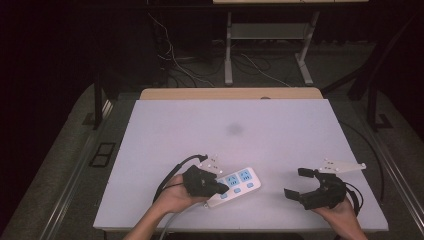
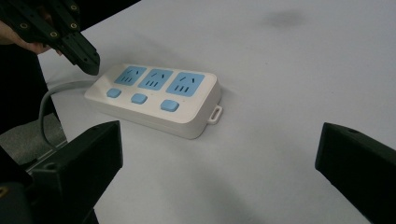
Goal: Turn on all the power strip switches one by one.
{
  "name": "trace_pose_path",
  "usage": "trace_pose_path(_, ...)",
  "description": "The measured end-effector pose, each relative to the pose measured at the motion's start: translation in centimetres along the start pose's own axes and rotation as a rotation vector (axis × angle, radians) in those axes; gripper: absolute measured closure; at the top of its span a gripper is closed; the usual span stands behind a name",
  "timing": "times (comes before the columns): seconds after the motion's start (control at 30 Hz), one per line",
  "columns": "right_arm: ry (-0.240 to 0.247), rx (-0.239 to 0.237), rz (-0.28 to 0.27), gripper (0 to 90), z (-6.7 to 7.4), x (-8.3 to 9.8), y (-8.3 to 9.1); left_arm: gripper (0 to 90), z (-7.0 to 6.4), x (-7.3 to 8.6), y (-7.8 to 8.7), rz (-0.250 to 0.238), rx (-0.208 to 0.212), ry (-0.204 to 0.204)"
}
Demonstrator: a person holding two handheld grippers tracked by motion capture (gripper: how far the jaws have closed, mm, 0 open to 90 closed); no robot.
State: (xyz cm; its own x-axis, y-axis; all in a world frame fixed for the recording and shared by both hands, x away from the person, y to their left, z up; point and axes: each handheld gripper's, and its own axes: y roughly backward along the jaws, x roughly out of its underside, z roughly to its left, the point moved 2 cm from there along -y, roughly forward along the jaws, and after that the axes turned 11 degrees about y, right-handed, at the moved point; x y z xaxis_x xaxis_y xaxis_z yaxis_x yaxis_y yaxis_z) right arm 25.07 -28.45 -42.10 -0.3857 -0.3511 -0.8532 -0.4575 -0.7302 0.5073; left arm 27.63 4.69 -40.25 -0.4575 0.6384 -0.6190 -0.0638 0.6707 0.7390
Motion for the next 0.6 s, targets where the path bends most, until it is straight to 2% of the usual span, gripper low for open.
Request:
trace_pose_path(0.2,0.004,-0.001,0.002,0.5,0.0,0.0,0.0,88.9,0.1,0.0,-0.6,0.033,-0.011,-0.01)
trace_pose_path(0.6,0.008,-0.001,0.002,0.5,0.1,0.0,0.0,88.8,0.3,0.3,-1.5,0.069,-0.013,-0.01)
